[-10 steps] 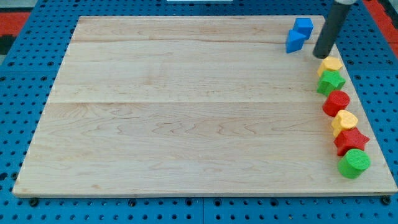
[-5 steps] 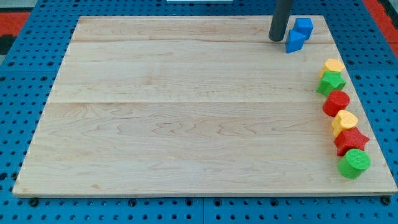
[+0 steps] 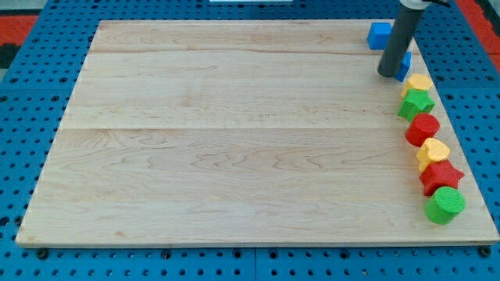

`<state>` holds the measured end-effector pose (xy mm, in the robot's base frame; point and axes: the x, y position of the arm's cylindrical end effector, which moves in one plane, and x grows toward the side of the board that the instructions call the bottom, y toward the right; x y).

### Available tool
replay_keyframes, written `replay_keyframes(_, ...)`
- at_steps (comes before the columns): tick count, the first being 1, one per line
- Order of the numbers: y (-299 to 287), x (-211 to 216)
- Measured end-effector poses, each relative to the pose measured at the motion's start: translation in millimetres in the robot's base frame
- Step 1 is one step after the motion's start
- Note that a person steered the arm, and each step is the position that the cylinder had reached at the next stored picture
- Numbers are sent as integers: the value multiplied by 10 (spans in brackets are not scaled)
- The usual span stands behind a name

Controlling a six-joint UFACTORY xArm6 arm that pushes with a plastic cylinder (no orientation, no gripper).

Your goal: Slide the blue triangle closer to the line of blocks

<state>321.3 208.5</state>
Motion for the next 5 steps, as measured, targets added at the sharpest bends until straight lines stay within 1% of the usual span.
replay_keyframes(1, -58, -311)
replay_keyframes(2, 232, -271)
replay_keyframes(3, 396, -143)
replay_keyframes(4, 396, -229)
replay_keyframes(5, 627, -582)
